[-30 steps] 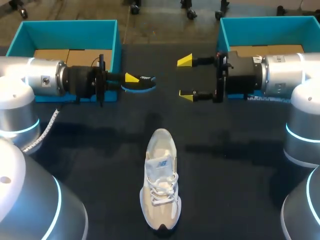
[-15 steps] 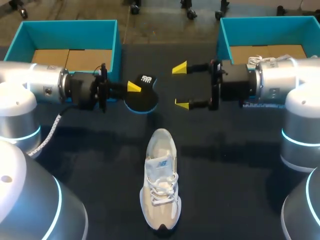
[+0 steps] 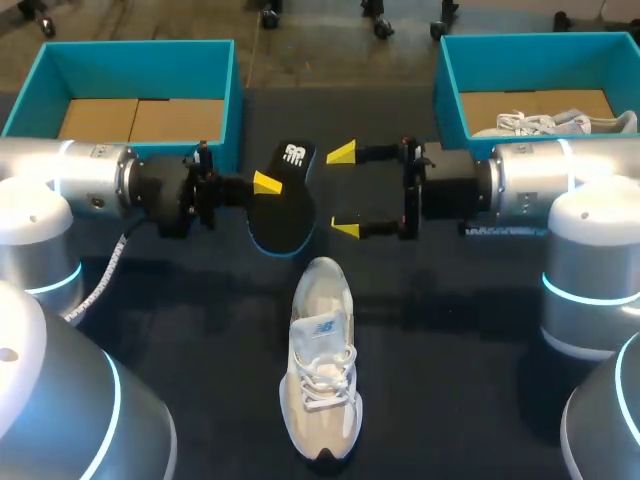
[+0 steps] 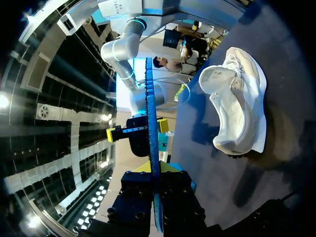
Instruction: Take the shoe out of the shoebox, open the shoe tongue, remove and reinsert the insole, then place the shoe into the shoebox
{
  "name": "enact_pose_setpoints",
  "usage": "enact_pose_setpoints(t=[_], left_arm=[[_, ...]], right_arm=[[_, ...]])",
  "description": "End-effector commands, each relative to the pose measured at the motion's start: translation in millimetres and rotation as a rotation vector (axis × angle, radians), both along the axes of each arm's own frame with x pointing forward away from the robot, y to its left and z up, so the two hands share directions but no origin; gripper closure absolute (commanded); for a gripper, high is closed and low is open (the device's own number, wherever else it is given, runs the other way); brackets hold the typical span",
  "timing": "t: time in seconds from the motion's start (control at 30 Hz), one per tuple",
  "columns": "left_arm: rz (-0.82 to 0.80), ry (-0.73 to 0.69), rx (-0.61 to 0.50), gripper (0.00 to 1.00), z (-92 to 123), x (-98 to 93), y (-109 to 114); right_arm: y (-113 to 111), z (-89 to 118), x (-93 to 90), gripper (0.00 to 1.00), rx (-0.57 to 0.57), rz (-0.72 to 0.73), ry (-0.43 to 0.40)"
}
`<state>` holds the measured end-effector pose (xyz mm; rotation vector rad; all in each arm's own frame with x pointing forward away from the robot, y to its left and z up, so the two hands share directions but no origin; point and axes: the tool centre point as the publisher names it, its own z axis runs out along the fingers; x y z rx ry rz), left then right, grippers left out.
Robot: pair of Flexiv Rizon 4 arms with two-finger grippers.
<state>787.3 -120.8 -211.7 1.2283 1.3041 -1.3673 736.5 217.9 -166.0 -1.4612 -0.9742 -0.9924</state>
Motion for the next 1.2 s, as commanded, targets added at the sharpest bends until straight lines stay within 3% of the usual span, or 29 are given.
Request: enact_pose_setpoints(t=[0.03, 0.3, 0.43, 0.67, 0.9, 1.07, 1.2], left_arm=[[-0.017, 0.008, 0.009, 1.00, 1.2, 5.9, -0.9], [-0.044, 0.006, 0.004, 1.00, 1.2, 4.8, -2.2], [-0.079, -0.041, -0.018, 1.00, 1.1, 3.0, -6.3], [-0.112, -0.071, -0.023, 1.00, -1.6, 1.6, -9.6], [-0.112, -0.080, -0.026, 1.00, -2.0, 0.3, -9.7], [-0.111, -0.087, -0.032, 1.00, 1.1, -0.8, -8.5], [-0.105, -0.094, -0.037, 1.00, 3.5, -0.9, -7.8]], right_arm=[[6.0, 3.5, -10.9, 0.00, -0.021, -0.029, 0.006], [6.0, 3.5, -10.9, 0.00, -0.021, -0.029, 0.006], [14.8, 10.4, -7.0, 0.00, -0.100, 0.011, -0.053], [26.4, 2.5, 1.0, 0.00, -0.100, 0.060, -0.081], [34.2, -1.1, -2.3, 0.00, -0.119, 0.102, -0.092], [37.5, -6.1, -4.0, 0.04, -0.126, 0.119, -0.115], [38.0, -11.1, -7.1, 0.16, -0.121, 0.117, -0.126]])
